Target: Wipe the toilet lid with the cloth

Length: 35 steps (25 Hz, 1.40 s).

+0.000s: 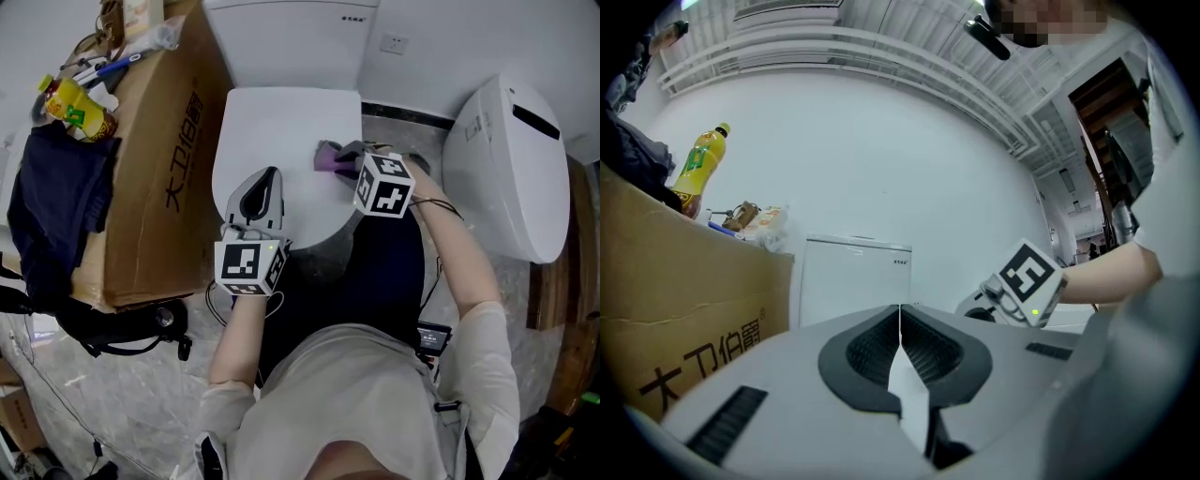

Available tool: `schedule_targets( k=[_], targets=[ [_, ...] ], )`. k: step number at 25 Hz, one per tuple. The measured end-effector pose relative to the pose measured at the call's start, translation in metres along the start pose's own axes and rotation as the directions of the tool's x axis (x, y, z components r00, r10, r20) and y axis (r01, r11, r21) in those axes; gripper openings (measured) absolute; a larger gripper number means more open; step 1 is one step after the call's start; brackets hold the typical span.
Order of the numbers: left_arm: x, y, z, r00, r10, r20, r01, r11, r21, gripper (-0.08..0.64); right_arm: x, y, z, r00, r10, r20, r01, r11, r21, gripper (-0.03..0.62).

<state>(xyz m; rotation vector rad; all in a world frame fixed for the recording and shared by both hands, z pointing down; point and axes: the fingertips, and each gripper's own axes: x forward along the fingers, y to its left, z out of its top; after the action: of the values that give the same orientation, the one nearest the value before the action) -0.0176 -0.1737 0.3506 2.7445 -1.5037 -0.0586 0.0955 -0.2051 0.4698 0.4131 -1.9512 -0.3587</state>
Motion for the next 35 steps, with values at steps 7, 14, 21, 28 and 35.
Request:
schedule_targets(
  k=[7, 14, 21, 28, 35],
  targets=[
    [-0.009, 0.001, 0.000, 0.999, 0.026, -0.018, -0.026, 1.000, 0.000, 0.017, 0.018, -0.102, 0.003, 0.955, -0.296, -0.012, 0.293, 0.951, -0.102, 0.083],
    [-0.015, 0.003, 0.016, 0.999, 0.049, 0.008, -0.048, 0.999, -0.016, 0.015, 0.068, -0.167, 0.014, 0.899, -0.437, -0.016, 0.425, 0.881, -0.209, 0.083],
    [-0.024, -0.006, 0.015, 0.999, 0.052, -0.014, -0.052, 0.999, 0.011, 0.015, 0.106, -0.193, 0.012, 0.878, -0.467, -0.102, 0.416, 0.852, -0.318, 0.084],
    [-0.035, 0.001, 0.015, 0.997, 0.079, -0.016, -0.078, 0.997, 0.021, 0.017, 0.125, -0.191, 0.005, 0.873, -0.461, -0.158, 0.392, 0.857, -0.334, 0.083],
    [-0.039, 0.011, 0.013, 0.995, 0.097, -0.012, -0.096, 0.995, 0.017, 0.015, 0.126, -0.174, 0.009, 0.897, -0.404, -0.181, 0.351, 0.898, -0.265, 0.081]
  ],
)
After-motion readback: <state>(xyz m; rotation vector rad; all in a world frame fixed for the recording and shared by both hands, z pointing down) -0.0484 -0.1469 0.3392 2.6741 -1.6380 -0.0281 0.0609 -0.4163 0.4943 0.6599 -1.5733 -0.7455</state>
